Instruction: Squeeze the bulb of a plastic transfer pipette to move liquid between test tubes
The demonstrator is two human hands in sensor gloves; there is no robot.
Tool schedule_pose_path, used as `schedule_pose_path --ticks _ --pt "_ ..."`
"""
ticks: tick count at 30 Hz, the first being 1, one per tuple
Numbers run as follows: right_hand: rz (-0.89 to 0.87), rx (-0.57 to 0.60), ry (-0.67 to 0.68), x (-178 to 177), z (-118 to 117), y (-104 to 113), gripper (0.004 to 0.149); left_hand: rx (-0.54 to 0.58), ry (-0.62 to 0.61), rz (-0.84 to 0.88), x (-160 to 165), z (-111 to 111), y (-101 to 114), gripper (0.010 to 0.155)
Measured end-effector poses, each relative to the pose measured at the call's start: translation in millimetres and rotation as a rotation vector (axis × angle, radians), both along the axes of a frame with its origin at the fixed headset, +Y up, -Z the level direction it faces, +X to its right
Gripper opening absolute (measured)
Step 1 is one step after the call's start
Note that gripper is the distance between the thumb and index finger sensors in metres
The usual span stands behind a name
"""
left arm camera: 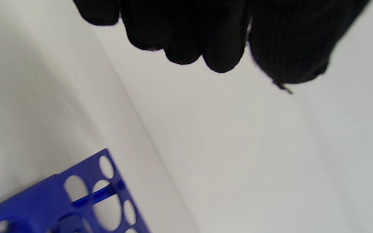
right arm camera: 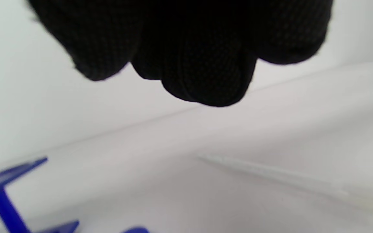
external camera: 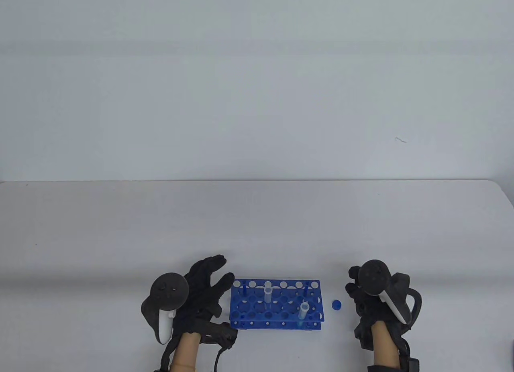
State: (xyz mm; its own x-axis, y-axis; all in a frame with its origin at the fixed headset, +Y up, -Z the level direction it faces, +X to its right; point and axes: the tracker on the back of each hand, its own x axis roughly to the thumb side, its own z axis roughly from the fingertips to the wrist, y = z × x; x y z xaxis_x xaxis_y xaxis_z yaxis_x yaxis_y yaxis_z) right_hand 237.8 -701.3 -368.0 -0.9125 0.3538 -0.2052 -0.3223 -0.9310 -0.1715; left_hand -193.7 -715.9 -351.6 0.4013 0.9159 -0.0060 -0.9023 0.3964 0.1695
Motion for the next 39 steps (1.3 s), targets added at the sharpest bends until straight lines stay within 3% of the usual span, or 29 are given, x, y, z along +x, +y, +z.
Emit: schedule_pose_path --ticks 5,9,12,19,25,30,39 --pt "-0.11 0.09 -0.057 18.7 9.0 17.2 0.053 0.05 0.004 0.206 -20.0 0.7 -2.1 0.073" --pt "-0.158 0.089 -0.09 29.4 8.8 17.0 0.052 0.063 -0.02 0.32 -27.6 -0.3 -7.9 0.077" --pt "-0.101 0.04 -0.093 34.6 3.8 11.9 0.053 0.065 -0.021 0.327 -29.4 -0.6 -9.4 0.079" --pt "0.23 -0.224 -0.082 58.8 -0.7 -15.2 0.06 0.074 -0.037 0.345 -28.3 -0.1 -7.1 0.078" --pt "0.234 -0.395 -0.055 57.4 -0.5 -51.9 0.06 0.074 -0.03 0.364 -30.0 1.6 -7.9 0.078" --pt "0.411 -0.417 -0.045 47.1 -1.5 -60.8 0.059 0.076 -0.034 0.362 -28.8 1.2 -7.4 0.078" --pt "0.423 -0.461 -0.048 43.8 -4.6 -63.2 0.052 0.07 -0.027 0.365 -27.9 1.5 -7.4 0.077"
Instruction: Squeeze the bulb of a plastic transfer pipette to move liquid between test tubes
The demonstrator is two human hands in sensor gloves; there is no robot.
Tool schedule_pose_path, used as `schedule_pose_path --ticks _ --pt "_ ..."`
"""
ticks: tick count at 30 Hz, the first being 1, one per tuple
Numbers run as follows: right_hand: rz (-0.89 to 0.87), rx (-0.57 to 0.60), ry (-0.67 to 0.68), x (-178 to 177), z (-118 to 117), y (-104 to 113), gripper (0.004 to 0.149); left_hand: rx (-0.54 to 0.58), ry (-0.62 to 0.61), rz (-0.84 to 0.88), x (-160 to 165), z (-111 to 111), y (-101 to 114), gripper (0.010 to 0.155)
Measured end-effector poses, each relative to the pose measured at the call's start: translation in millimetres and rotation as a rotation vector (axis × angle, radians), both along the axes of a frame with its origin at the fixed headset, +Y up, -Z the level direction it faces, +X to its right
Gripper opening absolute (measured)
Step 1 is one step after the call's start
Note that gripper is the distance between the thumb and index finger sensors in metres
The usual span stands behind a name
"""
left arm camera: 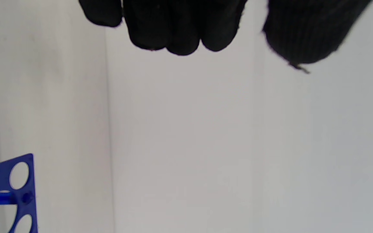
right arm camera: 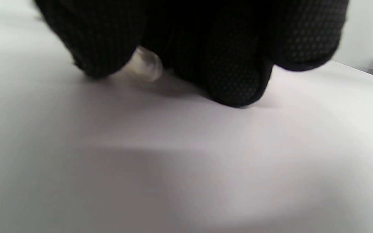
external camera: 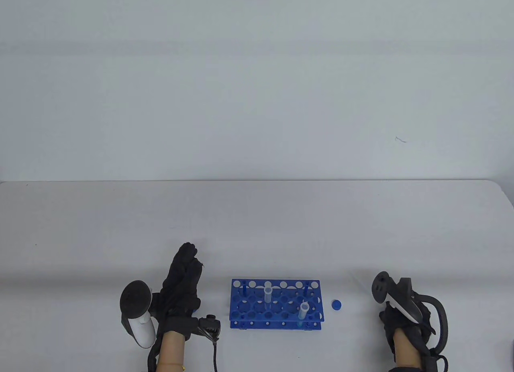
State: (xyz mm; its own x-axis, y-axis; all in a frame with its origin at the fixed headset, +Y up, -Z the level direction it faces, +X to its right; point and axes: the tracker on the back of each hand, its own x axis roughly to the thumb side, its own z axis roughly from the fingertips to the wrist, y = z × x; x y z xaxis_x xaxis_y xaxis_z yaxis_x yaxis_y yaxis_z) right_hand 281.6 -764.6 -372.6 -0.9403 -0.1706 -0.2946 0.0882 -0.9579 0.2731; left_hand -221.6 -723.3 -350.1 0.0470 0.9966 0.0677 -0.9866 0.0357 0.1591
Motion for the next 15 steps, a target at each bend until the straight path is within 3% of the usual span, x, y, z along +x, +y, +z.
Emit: schedule_pose_path --ticks 8,15 --pt "0.141 0.01 0.095 -13.4 -3.8 0.5 0.044 -0.005 0.004 0.002 0.6 0.2 -0.2 0.078" --pt "0.114 0.054 0.105 -7.0 -2.0 9.3 0.039 -0.006 0.001 0.008 1.2 0.0 -0.3 0.078"
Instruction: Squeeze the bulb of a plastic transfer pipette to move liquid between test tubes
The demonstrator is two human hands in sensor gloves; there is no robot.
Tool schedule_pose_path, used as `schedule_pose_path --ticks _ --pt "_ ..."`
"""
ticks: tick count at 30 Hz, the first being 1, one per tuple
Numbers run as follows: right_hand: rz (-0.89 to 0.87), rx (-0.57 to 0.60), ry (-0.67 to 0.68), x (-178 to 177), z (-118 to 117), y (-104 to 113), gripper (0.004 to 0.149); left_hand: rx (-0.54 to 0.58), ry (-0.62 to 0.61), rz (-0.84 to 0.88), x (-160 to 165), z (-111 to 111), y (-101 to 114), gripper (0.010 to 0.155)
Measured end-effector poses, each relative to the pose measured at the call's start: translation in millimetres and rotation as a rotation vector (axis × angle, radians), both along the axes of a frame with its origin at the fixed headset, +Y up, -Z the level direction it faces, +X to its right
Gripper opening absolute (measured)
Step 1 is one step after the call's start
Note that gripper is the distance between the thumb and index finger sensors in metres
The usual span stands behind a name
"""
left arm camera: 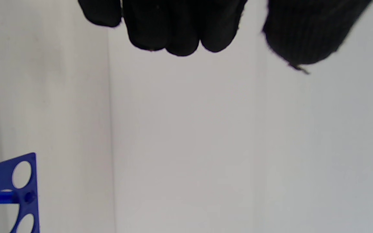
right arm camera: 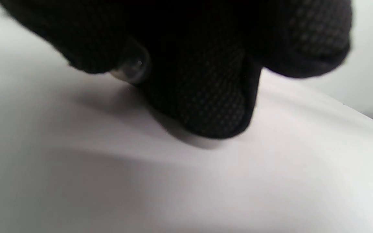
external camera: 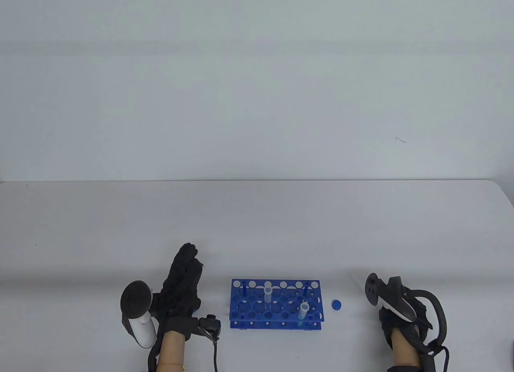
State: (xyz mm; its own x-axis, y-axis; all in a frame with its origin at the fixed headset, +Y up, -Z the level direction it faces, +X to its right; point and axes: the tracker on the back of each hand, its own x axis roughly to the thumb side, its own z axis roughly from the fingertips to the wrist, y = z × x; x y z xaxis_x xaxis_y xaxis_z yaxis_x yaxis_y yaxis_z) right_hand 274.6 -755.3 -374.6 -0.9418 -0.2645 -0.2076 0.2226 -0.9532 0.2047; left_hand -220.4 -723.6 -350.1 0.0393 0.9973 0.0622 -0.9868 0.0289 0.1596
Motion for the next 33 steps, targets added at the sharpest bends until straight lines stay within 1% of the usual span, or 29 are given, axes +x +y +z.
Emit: schedule_pose_path --ticks 3,5,6,7,8,10,12,13,16,17,18,20,21,24,26,27,29,31,32,33 --pt "-0.111 0.021 -0.012 5.8 0.9 11.0 0.038 -0.001 0.0 0.0 0.3 0.0 0.0 0.078" --pt "-0.25 0.104 -0.022 10.0 2.9 25.5 0.038 0.0 0.0 -0.001 0.5 -0.2 -0.1 0.078" --pt "-0.287 0.122 -0.022 10.8 3.5 29.6 0.038 0.0 0.0 -0.002 0.6 -0.3 -0.1 0.078" --pt "-0.377 0.194 -0.02 12.3 6.3 40.8 0.038 0.0 -0.001 -0.003 0.8 -0.3 -0.1 0.078" --pt "-0.418 0.229 -0.017 12.8 7.8 46.6 0.039 0.001 -0.001 -0.003 0.8 -0.4 -0.3 0.078" --pt "-0.513 0.325 -0.005 13.9 13.1 65.8 0.043 0.001 -0.001 -0.006 1.1 -0.5 -0.4 0.078" --pt "-0.572 0.393 0.019 15.2 18.3 84.2 0.045 0.0 0.001 -0.008 1.2 -0.5 -0.6 0.078" --pt "-0.586 0.41 0.026 15.3 20.2 89.3 0.046 -0.001 0.002 -0.01 1.3 -0.5 -0.7 0.078" --pt "-0.662 0.511 0.094 15.5 31.9 123.3 0.046 -0.004 0.001 -0.009 1.7 -0.5 -1.0 0.078" --pt "-0.679 0.529 0.109 15.1 34.5 131.0 0.046 -0.004 0.001 -0.009 1.7 -0.5 -1.0 0.078" --pt "-0.697 0.555 0.143 12.9 38.5 143.3 0.046 -0.004 0.001 -0.008 1.9 -0.4 -1.0 0.078" --pt "-0.69 0.588 0.187 6.2 44.3 164.5 0.047 -0.004 -0.002 -0.009 2.0 -0.7 -0.9 0.078" --pt "-0.667 0.593 0.229 -0.7 47.6 178.4 0.048 -0.004 -0.003 -0.012 2.0 -0.8 -1.0 0.078" --pt "-0.603 0.578 0.321 -21.8 55.0 206.4 0.048 -0.006 0.001 -0.016 1.8 -0.8 -1.2 0.078" --pt "-0.531 0.566 0.385 -43.1 61.9 224.8 0.048 -0.007 0.003 -0.021 1.5 -0.7 -1.2 0.078" --pt "-0.504 0.554 0.413 -50.6 64.1 229.5 0.048 -0.007 0.004 -0.023 1.4 -0.6 -1.2 0.078" --pt "-0.418 0.522 0.481 -76.5 70.9 240.1 0.047 -0.009 0.008 -0.027 1.3 -0.7 -1.6 0.078" --pt "-0.349 0.505 0.56 -100.0 76.3 242.6 0.046 -0.012 0.011 -0.037 1.4 -1.1 -1.8 0.078" --pt "-0.295 0.517 0.601 -112.7 79.3 242.2 0.046 -0.013 0.011 -0.044 1.2 -1.4 -1.9 0.078" --pt "-0.255 0.514 0.612 -120.5 81.3 241.9 0.045 -0.014 0.012 -0.049 1.2 -1.6 -2.0 0.078"
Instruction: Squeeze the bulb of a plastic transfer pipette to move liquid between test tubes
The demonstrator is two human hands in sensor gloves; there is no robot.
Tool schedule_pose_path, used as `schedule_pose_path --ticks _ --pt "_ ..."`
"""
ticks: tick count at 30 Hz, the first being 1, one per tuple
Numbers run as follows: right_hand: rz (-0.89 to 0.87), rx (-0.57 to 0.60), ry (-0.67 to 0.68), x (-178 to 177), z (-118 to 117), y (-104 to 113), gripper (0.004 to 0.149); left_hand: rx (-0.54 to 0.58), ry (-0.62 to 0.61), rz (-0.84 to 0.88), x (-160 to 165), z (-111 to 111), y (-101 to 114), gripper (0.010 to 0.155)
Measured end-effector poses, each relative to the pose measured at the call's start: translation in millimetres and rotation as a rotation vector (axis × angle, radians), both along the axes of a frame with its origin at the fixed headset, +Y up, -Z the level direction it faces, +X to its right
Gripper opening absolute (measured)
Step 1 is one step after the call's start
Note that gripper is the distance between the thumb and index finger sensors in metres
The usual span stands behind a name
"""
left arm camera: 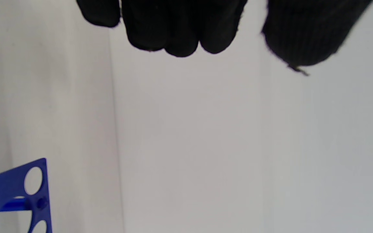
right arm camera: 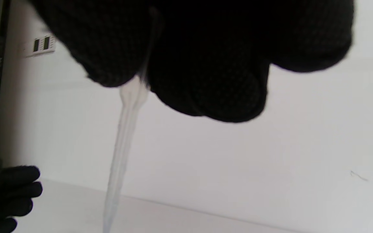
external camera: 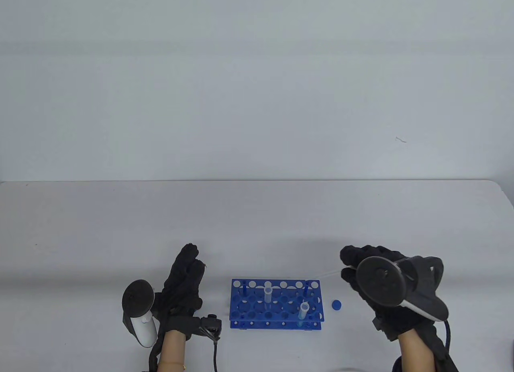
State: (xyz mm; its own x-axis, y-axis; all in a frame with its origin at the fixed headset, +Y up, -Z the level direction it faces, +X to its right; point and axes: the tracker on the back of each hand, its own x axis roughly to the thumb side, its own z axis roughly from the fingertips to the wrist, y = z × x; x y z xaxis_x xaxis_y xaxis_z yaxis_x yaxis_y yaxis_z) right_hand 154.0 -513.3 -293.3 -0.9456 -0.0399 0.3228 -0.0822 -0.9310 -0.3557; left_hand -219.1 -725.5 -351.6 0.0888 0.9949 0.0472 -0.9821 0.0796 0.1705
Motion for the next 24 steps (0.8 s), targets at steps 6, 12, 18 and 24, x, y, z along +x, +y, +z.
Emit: schedule_pose_path --ticks 6,12,18,24 --pt "0.185 0.055 0.038 -37.7 10.5 -7.6 0.042 0.001 0.005 -0.014 -0.1 -0.3 -0.1 0.078" --pt "0.29 0.06 0.029 -53.0 5.4 -21.8 0.04 0.0 0.006 -0.022 1.5 -0.8 -0.9 0.077" --pt "0.301 0.007 0.028 -52.6 -3.6 -31.3 0.04 0.0 0.006 -0.023 2.1 -0.7 -1.0 0.077" --pt "0.309 -0.043 0.024 -50.4 -16.3 -44.7 0.04 0.0 0.005 -0.021 2.6 -0.6 -1.0 0.077"
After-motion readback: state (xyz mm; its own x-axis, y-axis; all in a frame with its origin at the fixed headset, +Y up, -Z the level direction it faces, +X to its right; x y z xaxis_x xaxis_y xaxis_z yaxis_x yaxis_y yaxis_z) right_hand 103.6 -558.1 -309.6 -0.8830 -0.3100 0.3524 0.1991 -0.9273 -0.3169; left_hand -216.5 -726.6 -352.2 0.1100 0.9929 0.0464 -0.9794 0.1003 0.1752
